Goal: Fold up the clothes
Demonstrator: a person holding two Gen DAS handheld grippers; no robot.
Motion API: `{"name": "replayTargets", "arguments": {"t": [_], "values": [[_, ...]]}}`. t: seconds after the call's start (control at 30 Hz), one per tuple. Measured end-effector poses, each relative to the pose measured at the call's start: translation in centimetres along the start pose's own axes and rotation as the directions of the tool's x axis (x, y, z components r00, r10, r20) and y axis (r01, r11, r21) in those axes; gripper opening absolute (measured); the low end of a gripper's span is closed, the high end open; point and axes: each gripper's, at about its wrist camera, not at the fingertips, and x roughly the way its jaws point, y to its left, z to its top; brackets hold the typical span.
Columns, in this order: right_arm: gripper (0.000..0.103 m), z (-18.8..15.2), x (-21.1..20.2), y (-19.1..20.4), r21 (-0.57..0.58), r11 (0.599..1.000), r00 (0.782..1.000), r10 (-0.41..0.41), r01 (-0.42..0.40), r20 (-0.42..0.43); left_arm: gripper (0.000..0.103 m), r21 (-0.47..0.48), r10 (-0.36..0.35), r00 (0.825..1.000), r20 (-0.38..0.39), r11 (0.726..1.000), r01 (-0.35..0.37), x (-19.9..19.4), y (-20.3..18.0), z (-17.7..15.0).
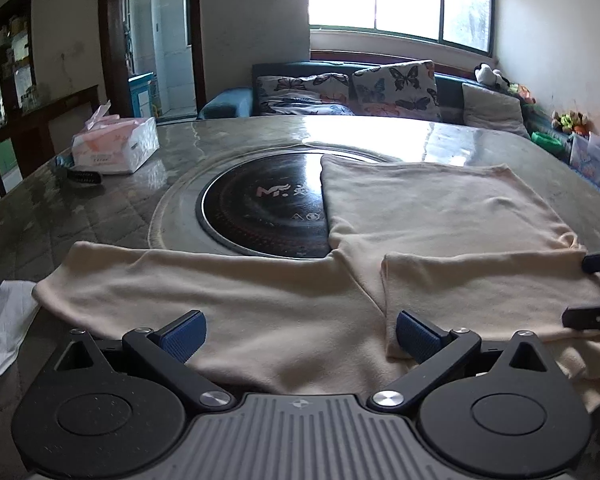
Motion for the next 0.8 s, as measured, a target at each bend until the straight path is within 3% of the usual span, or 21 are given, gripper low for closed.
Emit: {"name": "replayTargets", "arguments": {"t": [0.13,0.27,0.5,0.67,0.8], "values": [[0.095,0.0,0.0,0.2,0.006,1.0,1.0,0.001,-0.001,0.003,0.103,-0.038,0.036,0.999,0.03,0.999,-0.035,-0.9,1.6,0.5],[0.103,0.2,0.2,0.4,0.005,1.0,1.0,-0.003,0.003,0.005,0.103,-0.113,0.115,0.993,0.039,0.987,-0.11,-1.1,4.3,0.7],[0.103,0.1,0.5,0.6,0.007,1.0,1.0,0.016,-0.016,-0.01,0.103,-0.276,0.253,0.968,-0.01,0.929,-0.245,-0.3,10.0,0.6],[0.103,0.1,0.7,0.5,0.011,1.0,1.0,0.024,-0.024,-0.015,0.102,-0.374,0.286,0.957,-0.041,0.884,-0.28,0.3,13.2,0.6],[0.103,0.0,0.8,0.4,0.01,1.0,0.999,0.029,-0.029,-0.013,0.095,-0.421,0.279,0.958,-0.059,0.863,-0.278,0.6,14.6,0.4]]}}
